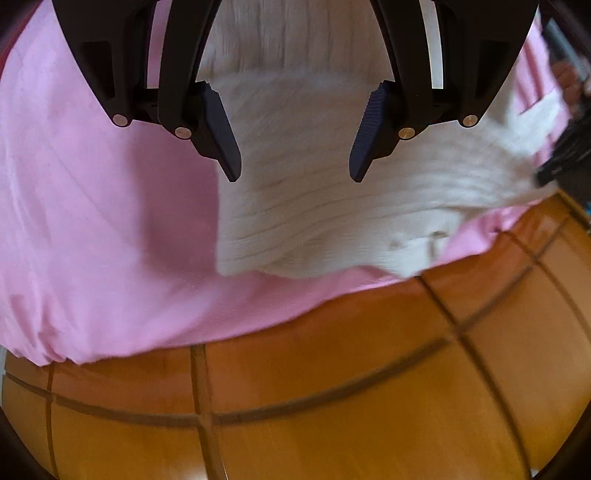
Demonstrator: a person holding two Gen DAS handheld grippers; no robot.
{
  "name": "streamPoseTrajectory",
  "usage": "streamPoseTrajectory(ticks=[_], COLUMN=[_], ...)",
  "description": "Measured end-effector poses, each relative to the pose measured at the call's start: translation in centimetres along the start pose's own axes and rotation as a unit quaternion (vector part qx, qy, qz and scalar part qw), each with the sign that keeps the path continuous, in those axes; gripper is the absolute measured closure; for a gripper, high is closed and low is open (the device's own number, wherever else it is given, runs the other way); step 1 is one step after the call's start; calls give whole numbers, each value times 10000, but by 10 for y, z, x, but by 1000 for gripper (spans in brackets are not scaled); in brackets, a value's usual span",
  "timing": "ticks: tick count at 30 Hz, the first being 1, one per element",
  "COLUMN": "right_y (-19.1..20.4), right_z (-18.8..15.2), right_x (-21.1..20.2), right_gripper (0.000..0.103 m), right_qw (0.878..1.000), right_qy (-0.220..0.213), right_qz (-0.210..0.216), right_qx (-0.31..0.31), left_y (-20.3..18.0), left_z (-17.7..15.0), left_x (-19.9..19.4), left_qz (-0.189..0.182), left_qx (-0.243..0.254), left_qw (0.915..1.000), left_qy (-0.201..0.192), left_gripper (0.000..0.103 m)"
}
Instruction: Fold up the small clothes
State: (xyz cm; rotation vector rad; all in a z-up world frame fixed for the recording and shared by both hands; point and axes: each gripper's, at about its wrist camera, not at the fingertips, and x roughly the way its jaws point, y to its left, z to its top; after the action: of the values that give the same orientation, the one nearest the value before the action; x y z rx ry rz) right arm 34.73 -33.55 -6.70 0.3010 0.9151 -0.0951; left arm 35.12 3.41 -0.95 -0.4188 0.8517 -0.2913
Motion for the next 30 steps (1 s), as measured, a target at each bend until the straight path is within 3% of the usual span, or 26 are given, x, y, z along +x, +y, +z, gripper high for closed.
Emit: streamPoseTrajectory(ticks=[3,4,5,6,10,12,14,17,21,25,28,30], right_y=[-8,-12,-15,-14,-9,-7,1,16,47,74,79,79], right_z=[-5,-11,-17,-20,-22,-22,-26,-43,-84,-121,-142,-144], right_x=[38,47,47,46,41,33,17,-12,-30,-24,-12,-10], right_gripper=[42,42,41,41,31,28,28,28,26,26,18,15], right_qw=[9980,9970,9976,9974,9945,9922,9892,9890,9921,9887,9880,9881], right_qy=[293,301,93,-8,-95,-136,-344,-563,-410,-220,-115,-113], right_qz=[-551,-695,-653,-706,-1045,-1235,-1413,-1291,-764,-642,-725,-770], right_qx=[122,140,191,130,4,-41,-176,-457,-912,-1339,-1358,-1329], left_y=[16,23,30,36,42,41,44,64,110,177,229,256], left_z=[-3,-8,-13,-19,-30,-32,-36,-46,-63,-85,-98,-105], left_x=[21,33,40,48,45,31,7,-25,-64,-110,-145,-164], left_qz=[460,776,995,1211,1333,1375,1326,1312,1216,1207,1240,1207], left_qx=[-31,-13,-21,-48,-75,-124,-169,-465,-1254,-2220,-2880,-3264], left_qw=[9986,9960,9936,9906,9899,9897,9910,9901,9842,9659,9461,9322], left_qy=[265,436,542,641,482,375,64,-173,-303,-562,-808,-999], left_gripper=[94,88,71,66,63,57,37,36,36,39,54,56])
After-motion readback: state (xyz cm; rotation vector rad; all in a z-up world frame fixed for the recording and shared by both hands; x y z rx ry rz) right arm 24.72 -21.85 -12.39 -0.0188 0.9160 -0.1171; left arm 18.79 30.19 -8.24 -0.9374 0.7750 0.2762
